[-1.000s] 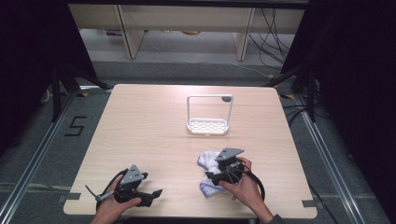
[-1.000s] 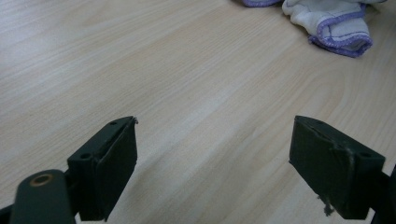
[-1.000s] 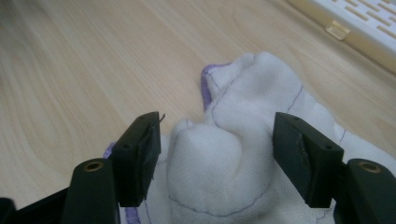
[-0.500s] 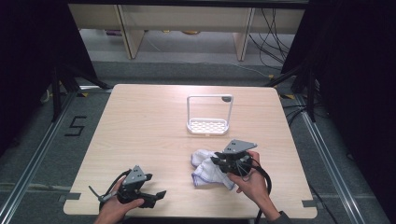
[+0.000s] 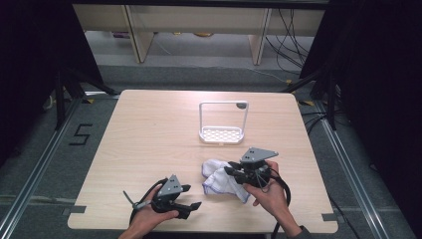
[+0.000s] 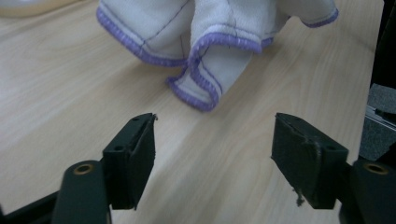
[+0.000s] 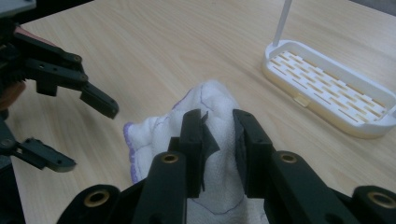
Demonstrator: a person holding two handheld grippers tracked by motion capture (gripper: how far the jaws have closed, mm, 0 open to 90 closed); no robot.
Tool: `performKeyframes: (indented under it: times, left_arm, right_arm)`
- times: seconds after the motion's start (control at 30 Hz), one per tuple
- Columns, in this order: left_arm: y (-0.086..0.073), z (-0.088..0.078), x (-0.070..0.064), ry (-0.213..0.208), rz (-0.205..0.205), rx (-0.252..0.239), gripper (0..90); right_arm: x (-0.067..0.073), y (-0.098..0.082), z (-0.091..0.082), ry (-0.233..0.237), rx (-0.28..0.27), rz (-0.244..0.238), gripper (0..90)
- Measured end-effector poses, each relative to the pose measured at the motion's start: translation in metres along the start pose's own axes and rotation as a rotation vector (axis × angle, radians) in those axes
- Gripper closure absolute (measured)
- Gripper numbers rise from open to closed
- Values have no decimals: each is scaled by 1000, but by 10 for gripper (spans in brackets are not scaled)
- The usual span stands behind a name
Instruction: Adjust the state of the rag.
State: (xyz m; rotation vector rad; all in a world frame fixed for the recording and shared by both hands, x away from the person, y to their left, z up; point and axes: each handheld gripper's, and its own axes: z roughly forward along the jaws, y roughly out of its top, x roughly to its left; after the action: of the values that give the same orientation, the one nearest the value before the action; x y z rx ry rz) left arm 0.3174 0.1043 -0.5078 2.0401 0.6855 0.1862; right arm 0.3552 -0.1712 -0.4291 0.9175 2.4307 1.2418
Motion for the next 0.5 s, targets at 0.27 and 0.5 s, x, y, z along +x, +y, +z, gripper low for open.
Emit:
performKeyframes:
  times: [0.27,0.5]
  left_arm:
    - [13,28,6,-21,2,-15,433]
    - [27,6,8,-3,62,-99,866]
  right_arm:
    - [0,1,-2,22,-17,-8,748]
    - [-3,2,-9,28,-17,28,744]
